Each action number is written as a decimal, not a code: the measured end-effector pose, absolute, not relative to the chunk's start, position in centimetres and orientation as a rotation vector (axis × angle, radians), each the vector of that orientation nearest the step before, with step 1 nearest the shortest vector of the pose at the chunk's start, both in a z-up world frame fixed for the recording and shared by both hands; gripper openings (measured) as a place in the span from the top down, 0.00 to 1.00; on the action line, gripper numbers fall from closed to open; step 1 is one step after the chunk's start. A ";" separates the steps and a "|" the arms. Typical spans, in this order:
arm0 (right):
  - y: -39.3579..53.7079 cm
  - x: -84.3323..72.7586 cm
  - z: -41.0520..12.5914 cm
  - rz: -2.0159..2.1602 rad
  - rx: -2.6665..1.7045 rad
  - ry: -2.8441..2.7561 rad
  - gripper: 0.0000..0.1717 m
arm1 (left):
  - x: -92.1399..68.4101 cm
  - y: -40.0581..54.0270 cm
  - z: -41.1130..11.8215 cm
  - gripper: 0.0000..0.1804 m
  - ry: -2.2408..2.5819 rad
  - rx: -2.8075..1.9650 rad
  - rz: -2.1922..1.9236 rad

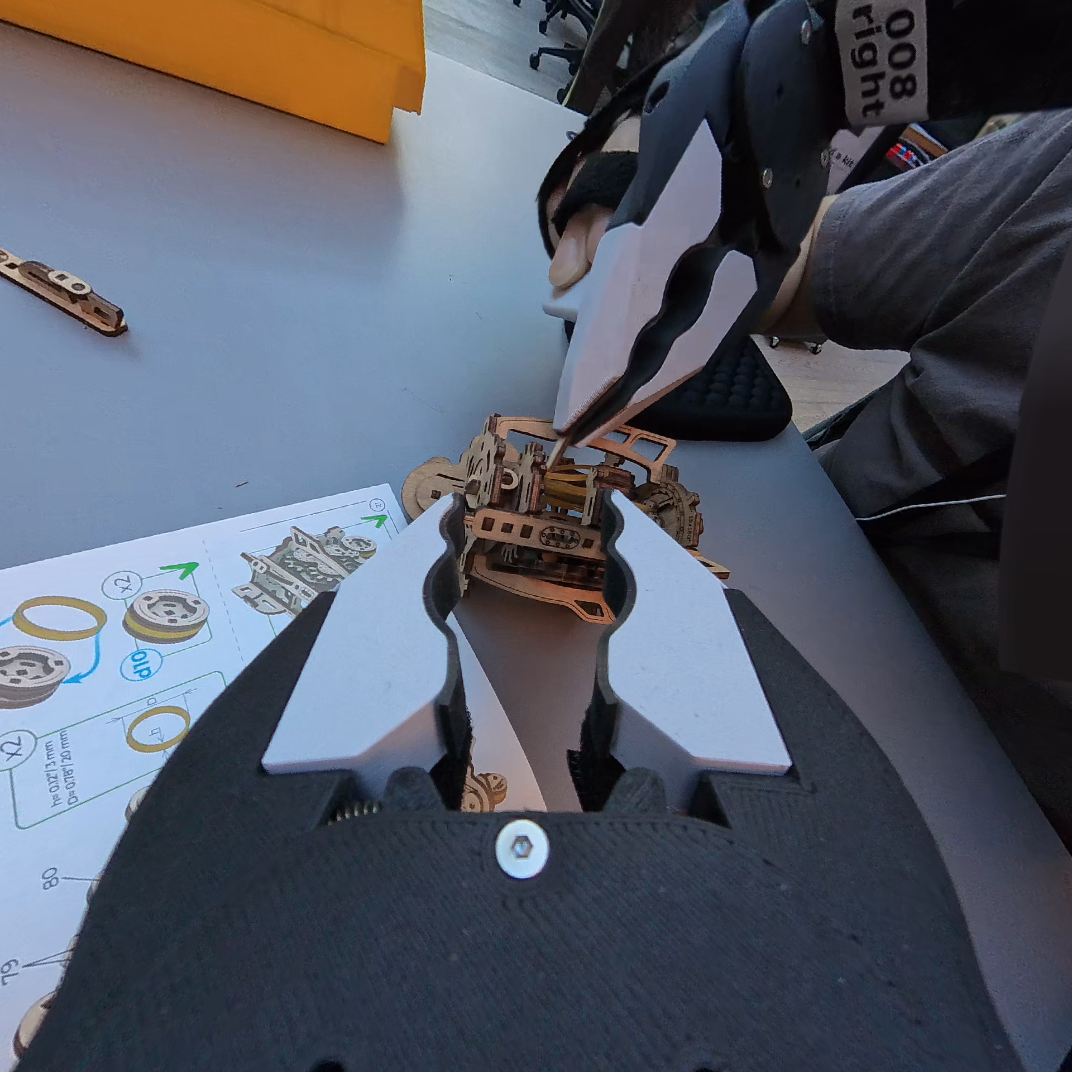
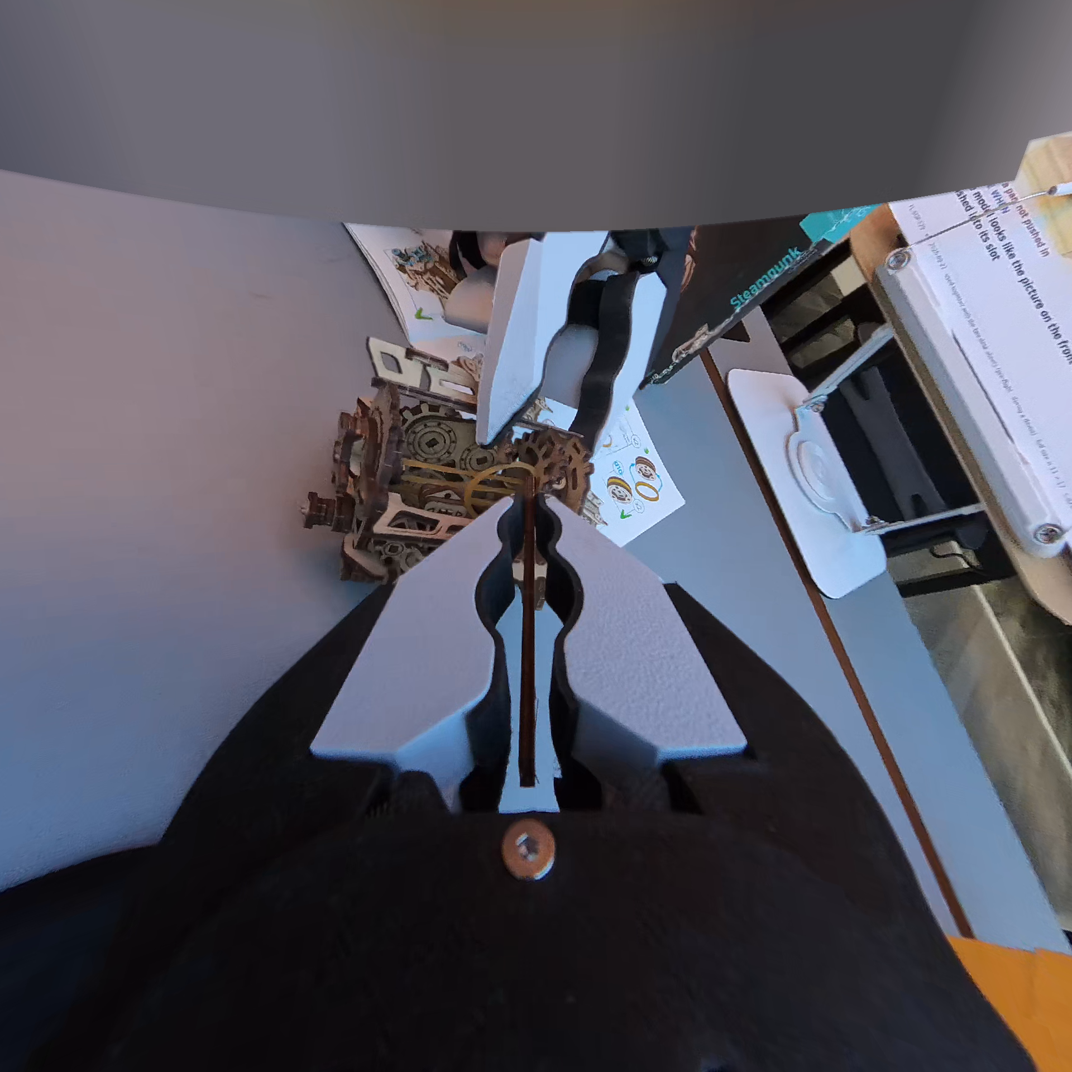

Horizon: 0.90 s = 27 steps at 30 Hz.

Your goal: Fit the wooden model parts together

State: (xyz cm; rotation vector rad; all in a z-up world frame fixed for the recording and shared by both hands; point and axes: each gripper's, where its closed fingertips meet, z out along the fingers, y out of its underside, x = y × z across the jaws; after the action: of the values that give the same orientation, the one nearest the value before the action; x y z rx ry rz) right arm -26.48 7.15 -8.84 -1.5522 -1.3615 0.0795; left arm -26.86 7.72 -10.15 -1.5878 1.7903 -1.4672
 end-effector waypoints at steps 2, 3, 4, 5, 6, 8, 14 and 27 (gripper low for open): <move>7.3 -26.4 -8.9 -0.003 -1.523 -1.378 1.00 | -26.9 7.7 -10.2 0.75 1.791 -1.588 -1.468; 7.3 -26.6 -8.9 -0.018 -1.511 -1.388 1.00 | -26.9 7.7 -10.2 0.75 1.793 -1.588 -1.468; 7.2 -26.6 -8.9 -0.026 -1.506 -1.393 1.00 | -26.9 7.7 -10.2 0.75 1.795 -1.588 -1.467; 7.2 -26.6 -8.9 -0.036 -1.509 -1.396 1.00 | -26.9 7.7 -10.2 0.75 1.795 -1.589 -1.464; 7.2 -26.5 -8.9 -0.044 -1.513 -1.397 1.00 | -26.9 7.7 -10.2 0.75 1.796 -1.589 -1.461; 7.2 -26.4 -8.8 -0.051 -1.509 -1.397 1.00 | -26.9 7.7 -10.2 0.75 1.797 -1.589 -1.462; 7.3 -26.7 -8.9 -0.080 -1.494 -1.405 1.00 | -26.9 7.7 -10.2 0.75 1.796 -1.590 -1.463; 7.3 -26.8 -8.5 -0.093 -1.476 -1.425 1.00 | -26.9 7.7 -10.2 0.75 1.796 -1.590 -1.464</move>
State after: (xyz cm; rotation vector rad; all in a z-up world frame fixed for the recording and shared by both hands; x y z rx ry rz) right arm -26.84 7.30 -8.46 -1.4764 -1.4249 -0.0935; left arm -26.86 7.70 -10.24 -1.5899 1.7956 -1.4640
